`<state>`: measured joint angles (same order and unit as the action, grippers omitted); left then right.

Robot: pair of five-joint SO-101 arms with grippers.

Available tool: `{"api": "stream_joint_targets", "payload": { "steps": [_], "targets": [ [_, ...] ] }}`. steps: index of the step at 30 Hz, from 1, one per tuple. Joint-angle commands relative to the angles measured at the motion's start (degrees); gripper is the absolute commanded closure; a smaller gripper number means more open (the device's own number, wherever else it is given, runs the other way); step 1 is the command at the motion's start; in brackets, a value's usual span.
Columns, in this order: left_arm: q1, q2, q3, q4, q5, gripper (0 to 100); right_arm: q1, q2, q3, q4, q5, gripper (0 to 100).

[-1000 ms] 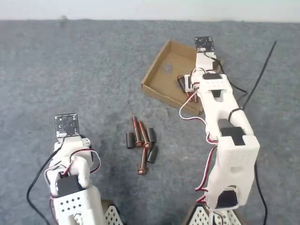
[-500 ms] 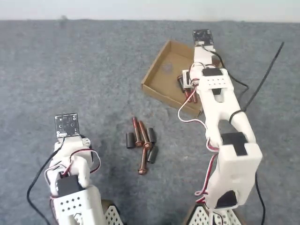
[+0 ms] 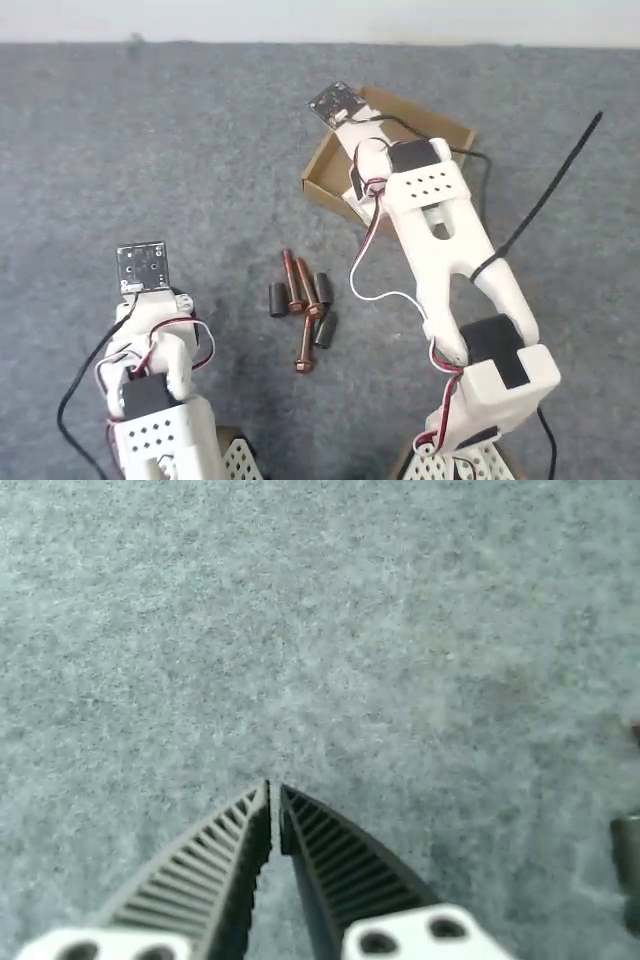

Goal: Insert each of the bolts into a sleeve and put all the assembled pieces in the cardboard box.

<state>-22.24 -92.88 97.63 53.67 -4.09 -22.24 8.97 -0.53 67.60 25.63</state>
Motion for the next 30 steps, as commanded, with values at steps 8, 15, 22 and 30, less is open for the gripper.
{"api": "stream_joint_targets", "payload": {
  "steps": [8,15,22,30],
  "targets": [
    [0.3,-0.2,-0.7,-0.1,-0.4,99,-3.1,3.0,-1.1,-7.0,3.5,81.1],
    [0.3,-0.2,-0.7,-0.1,-0.4,99,-8.2,9.1,-7.6,-7.9,3.6,81.0],
    [0.4,-0.2,-0.7,-0.2,-0.4,99,-8.4,23.2,-25.1,-0.5,5.8,81.0],
    [0.4,-0.2,-0.7,-0.4,-0.4,99,-8.0,35.0,-41.1,5.1,8.2,81.5]
  ]
}}
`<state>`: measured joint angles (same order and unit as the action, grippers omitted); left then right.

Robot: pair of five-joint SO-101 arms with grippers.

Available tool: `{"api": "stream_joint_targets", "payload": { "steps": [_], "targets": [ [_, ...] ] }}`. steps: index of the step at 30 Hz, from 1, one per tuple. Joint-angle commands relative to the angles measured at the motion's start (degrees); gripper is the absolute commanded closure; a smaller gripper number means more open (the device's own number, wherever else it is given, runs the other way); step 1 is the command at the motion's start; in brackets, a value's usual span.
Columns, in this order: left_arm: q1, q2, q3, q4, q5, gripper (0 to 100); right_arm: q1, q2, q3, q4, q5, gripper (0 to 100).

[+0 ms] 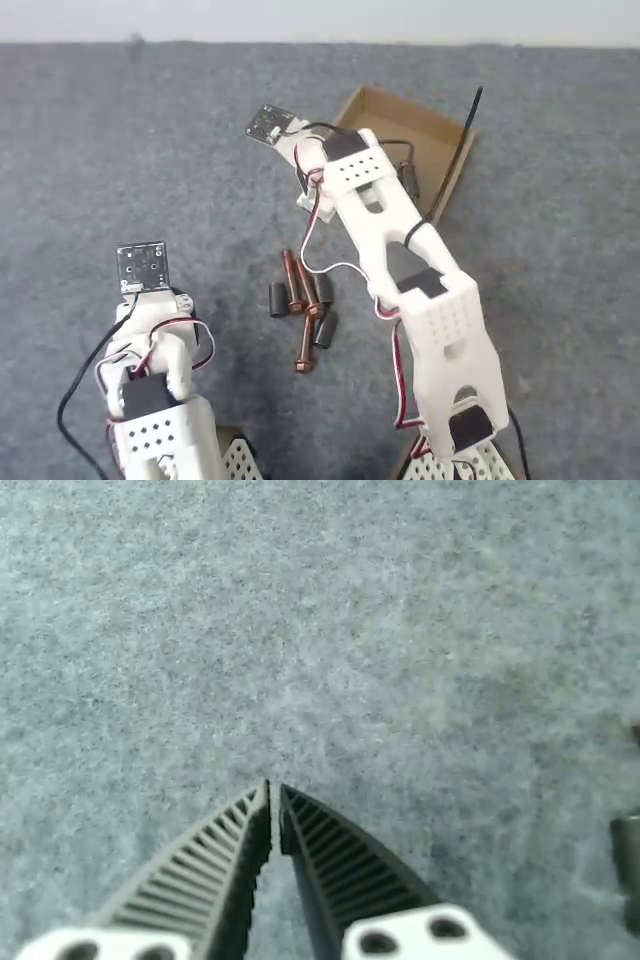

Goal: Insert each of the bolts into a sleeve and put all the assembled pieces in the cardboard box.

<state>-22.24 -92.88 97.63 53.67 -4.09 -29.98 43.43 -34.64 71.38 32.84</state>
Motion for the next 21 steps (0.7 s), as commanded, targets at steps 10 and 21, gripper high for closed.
{"api": "stream_joint_targets", "payload": {
  "steps": [10,21],
  "targets": [
    [0.4,-0.2,-0.7,-0.4,-0.5,99,-0.7,2.9,-9.4,4.4,4.5,99.1],
    [0.4,-0.2,-0.7,-0.4,-0.5,99,-4.6,0.0,-9.4,17.2,10.1,99.1]
  ]
}}
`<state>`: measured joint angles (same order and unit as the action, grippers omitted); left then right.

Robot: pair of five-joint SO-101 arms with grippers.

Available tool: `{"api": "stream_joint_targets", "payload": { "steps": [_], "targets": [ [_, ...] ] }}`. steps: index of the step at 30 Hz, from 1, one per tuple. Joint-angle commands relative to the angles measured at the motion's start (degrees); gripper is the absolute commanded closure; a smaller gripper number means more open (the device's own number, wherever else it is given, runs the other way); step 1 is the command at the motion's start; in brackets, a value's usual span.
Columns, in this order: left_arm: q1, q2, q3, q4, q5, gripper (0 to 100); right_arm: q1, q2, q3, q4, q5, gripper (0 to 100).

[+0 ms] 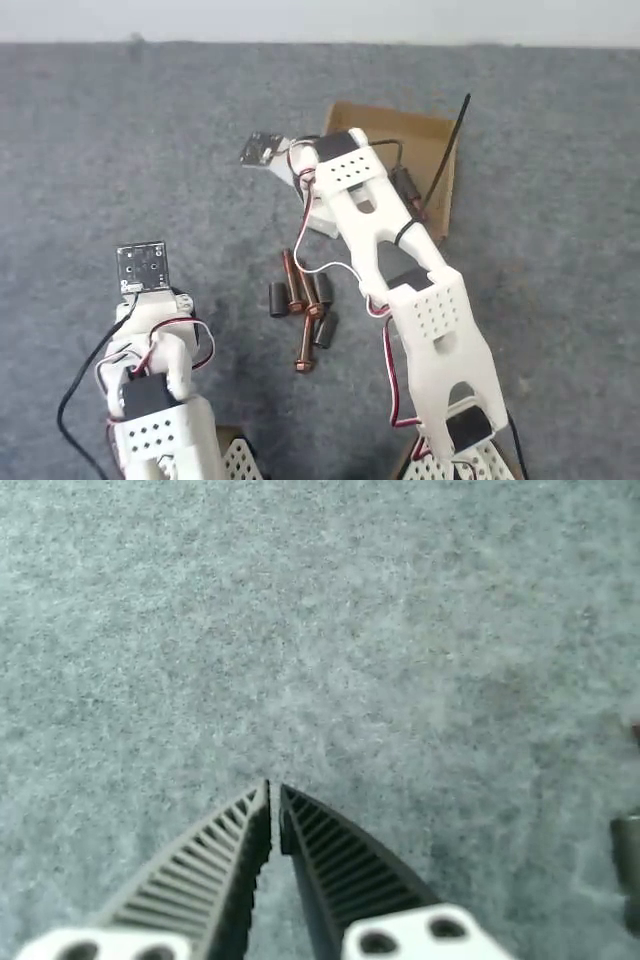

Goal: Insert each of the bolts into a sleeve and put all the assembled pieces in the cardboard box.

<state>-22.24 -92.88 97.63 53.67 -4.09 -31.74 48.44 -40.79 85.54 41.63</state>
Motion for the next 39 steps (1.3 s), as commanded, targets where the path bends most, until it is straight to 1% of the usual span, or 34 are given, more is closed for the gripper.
{"api": "stream_joint_targets", "payload": {
  "steps": [1,8,11,14,16,19,22,25,27,31,34,39],
  "targets": [
    [0.4,-0.2,-0.7,-0.4,-0.5,99,-3.2,-5.1,-3.3,3.7,1.3,99.1],
    [0.4,-0.2,-0.7,-0.4,-0.5,99,-3.6,-5.2,-3.5,5.1,1.3,98.6],
    [0.4,-0.2,-0.7,-1.2,-0.5,99,-3.6,-6.6,-3.6,5.5,0.9,91.5],
    [0.4,-0.1,-0.7,-1.4,-0.5,99,-3.3,-10.1,-3.6,5.9,-1.7,83.8],
    [0.4,-0.1,-0.7,-1.4,-0.5,99,-3.3,-12.9,-3.4,7.1,-2.1,84.4],
    [0.4,-0.1,-0.7,-1.4,-0.5,99,-3.6,-16.9,-3.4,10.4,-2.9,89.4],
    [0.4,-0.1,-0.7,-1.3,-0.5,99,-3.6,-21.0,-3.4,14.4,-6.9,91.7],
    [0.4,-0.1,-0.7,-1.3,-0.5,99,-3.3,-24.7,-3.1,17.3,-13.1,92.3],
    [0.4,-0.1,-0.7,-1.3,-0.5,99,-2.6,-27.7,-0.4,17.4,-17.3,92.3],
    [0.2,-0.1,-0.7,-1.2,-0.5,99,-2.7,-34.9,9.0,17.2,-23.6,92.3],
    [0.1,-0.1,-0.7,-1.2,-0.5,99,-4.0,-39.8,17.1,17.1,-29.9,92.3],
    [0.1,-0.1,-0.7,-1.2,-0.5,99,-6.8,-46.2,31.3,12.4,-38.6,92.2]
  ]
}}
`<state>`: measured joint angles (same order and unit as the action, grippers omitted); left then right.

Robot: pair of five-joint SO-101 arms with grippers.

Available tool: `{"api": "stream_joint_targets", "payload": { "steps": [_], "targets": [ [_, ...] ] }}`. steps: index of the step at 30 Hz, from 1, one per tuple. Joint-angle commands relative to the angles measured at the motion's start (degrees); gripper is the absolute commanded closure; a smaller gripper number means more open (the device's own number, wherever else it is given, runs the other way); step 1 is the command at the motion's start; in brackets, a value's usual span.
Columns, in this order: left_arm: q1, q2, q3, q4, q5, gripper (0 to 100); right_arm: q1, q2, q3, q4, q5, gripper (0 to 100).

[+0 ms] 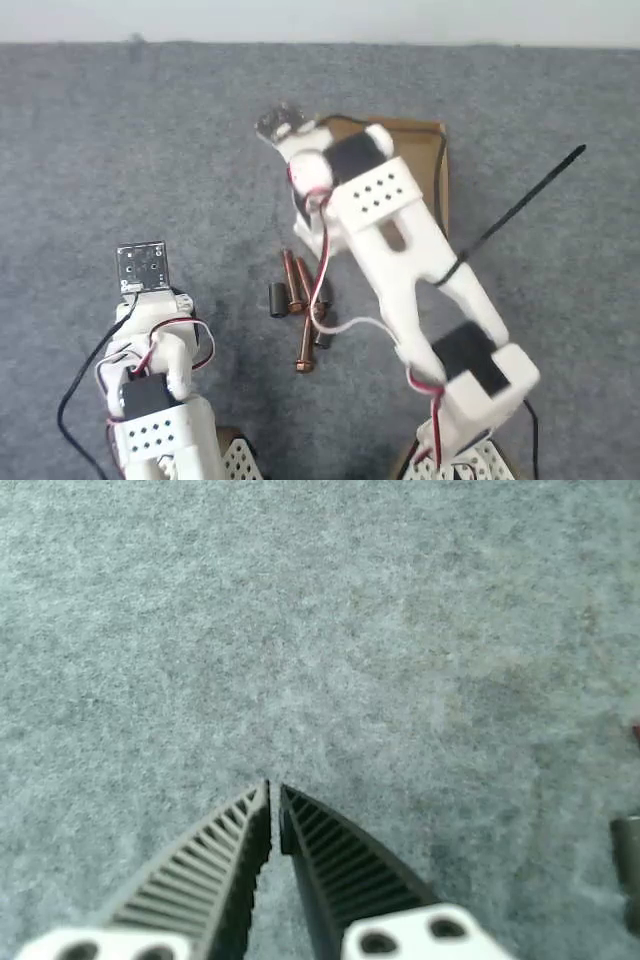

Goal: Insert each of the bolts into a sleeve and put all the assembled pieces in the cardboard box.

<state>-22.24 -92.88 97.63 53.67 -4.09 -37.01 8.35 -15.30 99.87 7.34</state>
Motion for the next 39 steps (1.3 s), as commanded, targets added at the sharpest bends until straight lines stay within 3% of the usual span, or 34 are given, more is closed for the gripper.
{"api": "stream_joint_targets", "payload": {
  "steps": [1,9,16,21,30,39],
  "targets": [
    [0.1,-0.1,-0.7,-1.2,-0.5,99,-2.0,-7.3,8.6,-3.2,-5.8,92.1],
    [0.1,-0.1,-0.7,-1.2,-0.5,99,-6.7,-14.8,29.2,-16.4,-10.2,92.2],
    [0.1,-0.1,-0.7,-1.3,-0.5,99,-7.5,-20.2,46.0,-32.0,-23.4,92.2],
    [0.1,-0.1,-0.7,-1.3,-0.5,99,-11.1,-19.5,47.6,-34.7,-33.1,91.8],
    [0.1,-0.1,-0.7,-1.3,-0.5,99,-12.2,-8.8,49.0,-43.5,-33.8,91.7],
    [0.1,-0.1,-0.7,-1.3,-0.5,99,-12.0,-15.5,49.2,-38.2,-32.4,91.7]
  ]
}}
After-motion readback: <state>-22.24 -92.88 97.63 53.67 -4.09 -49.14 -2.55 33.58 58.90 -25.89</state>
